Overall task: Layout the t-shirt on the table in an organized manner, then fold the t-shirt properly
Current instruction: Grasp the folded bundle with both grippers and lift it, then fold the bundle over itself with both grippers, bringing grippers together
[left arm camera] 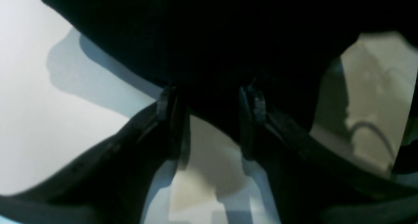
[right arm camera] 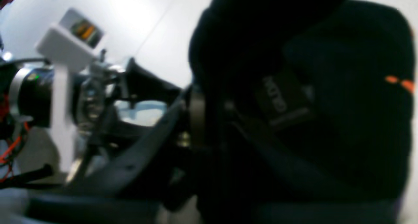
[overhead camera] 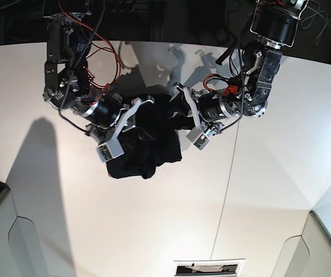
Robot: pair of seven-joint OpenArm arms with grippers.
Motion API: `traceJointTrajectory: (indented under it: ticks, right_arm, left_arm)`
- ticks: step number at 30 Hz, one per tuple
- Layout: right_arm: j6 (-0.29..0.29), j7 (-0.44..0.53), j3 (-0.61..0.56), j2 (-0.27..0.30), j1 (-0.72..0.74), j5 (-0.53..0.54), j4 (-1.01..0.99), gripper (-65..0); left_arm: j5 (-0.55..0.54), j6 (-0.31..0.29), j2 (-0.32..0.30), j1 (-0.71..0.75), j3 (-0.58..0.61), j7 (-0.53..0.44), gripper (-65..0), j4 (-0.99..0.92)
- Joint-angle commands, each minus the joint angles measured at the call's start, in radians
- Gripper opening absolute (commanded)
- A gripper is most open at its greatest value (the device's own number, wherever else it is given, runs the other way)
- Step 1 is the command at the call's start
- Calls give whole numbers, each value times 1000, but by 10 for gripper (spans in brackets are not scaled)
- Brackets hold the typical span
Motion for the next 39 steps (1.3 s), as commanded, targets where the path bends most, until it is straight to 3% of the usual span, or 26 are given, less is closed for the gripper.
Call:
traceJointTrajectory:
  ticks: [1,3,4,9,15,18,20,23,24,30,34,39]
  right_arm:
    - [10,34,-21,-8,14,10,0,-415]
    - [10,66,-60,-8,13,1,-25,-250]
    - [10,72,-76,-8,14,1,-29,-200]
    - [11,72,-135,-8,32,2,0,-202]
    - [9,29,-134,-7,60,-27,124,-203]
    - [-25,35,-106,-7,79,-68,140,-208]
    - [-60,53,-71,-7,94,-98,140,-288]
    - [-127,68,2,-7,127,-178,139,-600]
    - [-141,68,31,-7,140,-197,138,-650]
    - [-154,91,159,11,203,-201,77,-650]
    - [-153,148,175,24,252,-220,-82,-650]
    - [-76,195,171,48,323,-232,-306,-650]
  left_arm:
    - [19,6,-3,-2,3,47,-382,1]
    - [-2,-6,-4,-2,3,55,-382,2]
    - [-27,-18,-7,-2,2,57,-382,2]
    - [-103,-18,-9,-2,-23,74,-382,3]
    - [-224,-18,-31,2,-143,175,-382,59]
    - [-282,-18,-63,15,-184,221,-382,140]
    - [-286,-18,-93,30,-184,228,-382,205]
    - [-291,-18,-137,53,-184,227,-383,294]
    - [-300,-18,-150,64,-184,227,-388,321]
    - [-378,-18,-172,163,-179,253,-615,486]
    - [-385,-18,-162,189,-113,244,-625,540]
    - [-173,-18,-76,180,3,146,-624,466]
